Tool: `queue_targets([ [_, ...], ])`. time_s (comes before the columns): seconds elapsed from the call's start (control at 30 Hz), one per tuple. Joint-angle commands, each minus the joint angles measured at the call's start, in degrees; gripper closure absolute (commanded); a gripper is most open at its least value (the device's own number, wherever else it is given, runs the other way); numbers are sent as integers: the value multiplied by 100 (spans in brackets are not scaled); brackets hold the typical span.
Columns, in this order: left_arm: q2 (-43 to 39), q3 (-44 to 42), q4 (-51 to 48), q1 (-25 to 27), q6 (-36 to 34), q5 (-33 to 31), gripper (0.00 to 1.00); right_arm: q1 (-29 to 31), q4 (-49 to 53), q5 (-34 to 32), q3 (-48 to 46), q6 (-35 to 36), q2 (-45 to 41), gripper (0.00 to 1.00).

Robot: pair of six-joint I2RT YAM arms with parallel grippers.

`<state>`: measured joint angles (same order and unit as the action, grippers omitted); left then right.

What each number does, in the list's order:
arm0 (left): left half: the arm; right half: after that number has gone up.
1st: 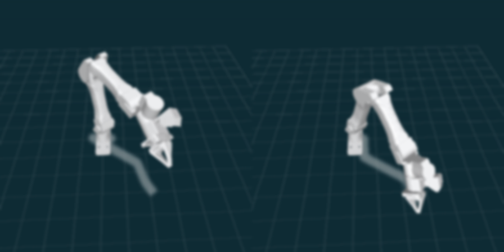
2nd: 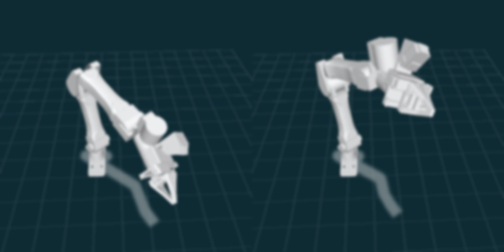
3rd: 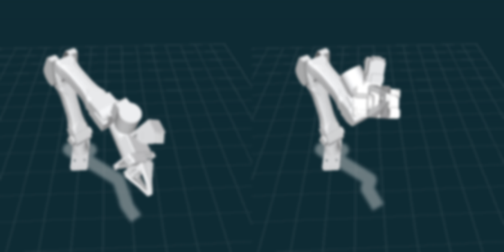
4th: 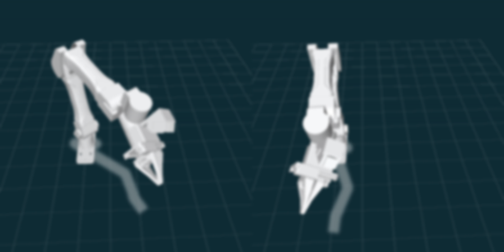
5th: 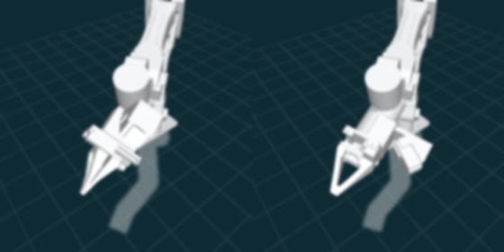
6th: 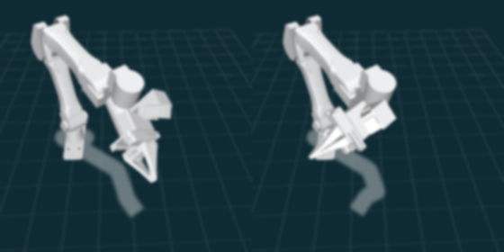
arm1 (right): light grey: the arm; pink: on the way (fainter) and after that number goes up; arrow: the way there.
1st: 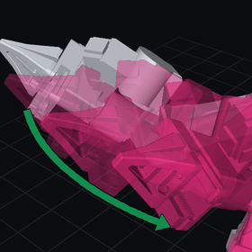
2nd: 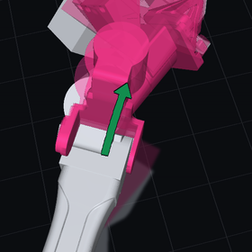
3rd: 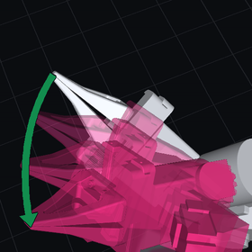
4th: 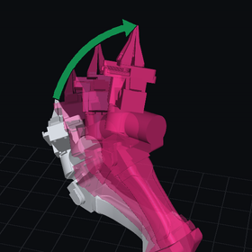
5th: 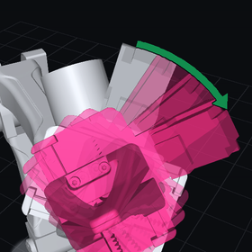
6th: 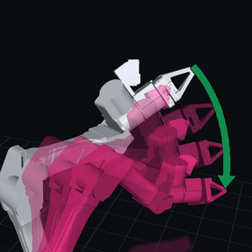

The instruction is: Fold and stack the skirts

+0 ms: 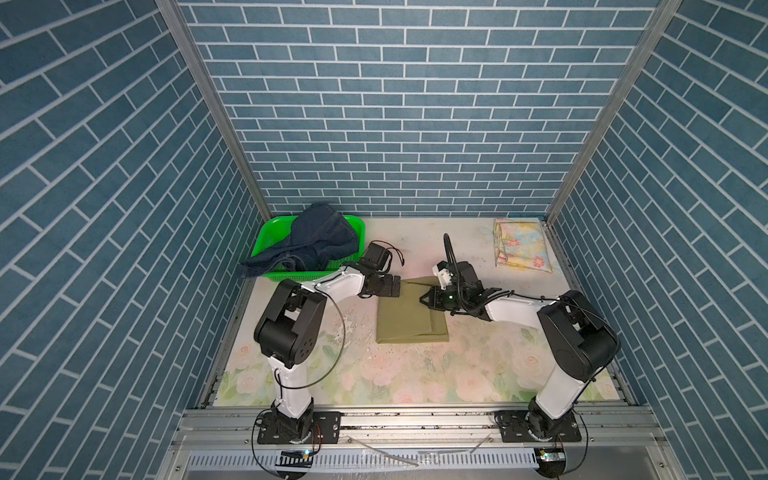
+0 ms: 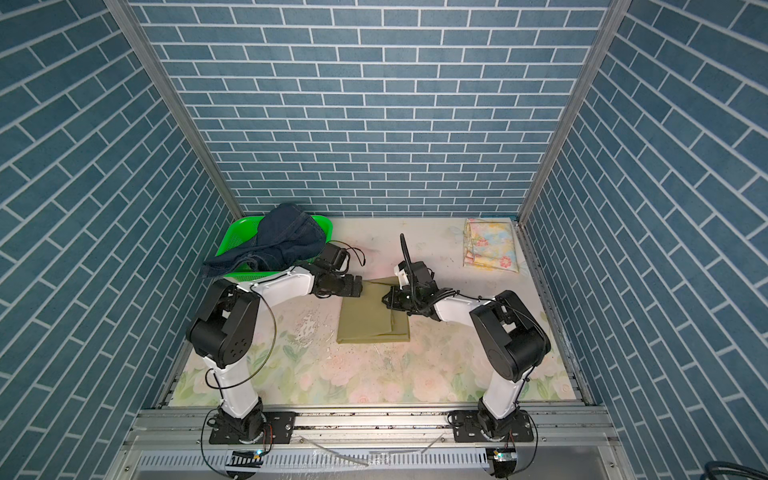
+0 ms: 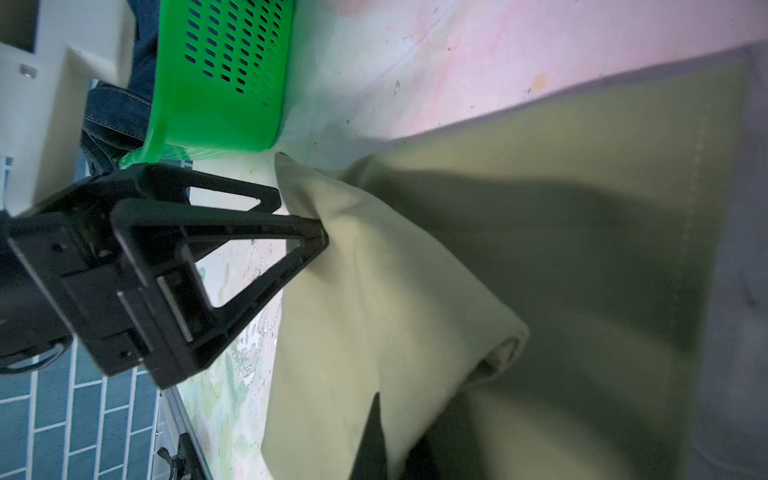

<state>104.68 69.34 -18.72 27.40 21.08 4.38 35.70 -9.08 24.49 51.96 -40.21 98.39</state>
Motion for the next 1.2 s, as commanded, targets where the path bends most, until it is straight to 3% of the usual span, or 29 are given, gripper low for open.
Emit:
queue_targets([
  [0.0,-544,-120,-59,-24,36,28,0,92,565,-206,500,113,-444,100],
  [0.3,-1377,-420,-68,-23,45,-141,0,268,1576,-842,771,7,-1181,100],
  [0.63,-1552,-573,-35,-21,101,-67,0,262,2073,-1100,329,-162,-1769,100],
  [0.87,-1565,-641,-26,-12,129,-16,0,76,1567,-926,-95,-5,-1243,100],
  [1.17,-1518,-650,-88,0,109,-60,0,-314,1668,-946,191,769,-527,100],
])
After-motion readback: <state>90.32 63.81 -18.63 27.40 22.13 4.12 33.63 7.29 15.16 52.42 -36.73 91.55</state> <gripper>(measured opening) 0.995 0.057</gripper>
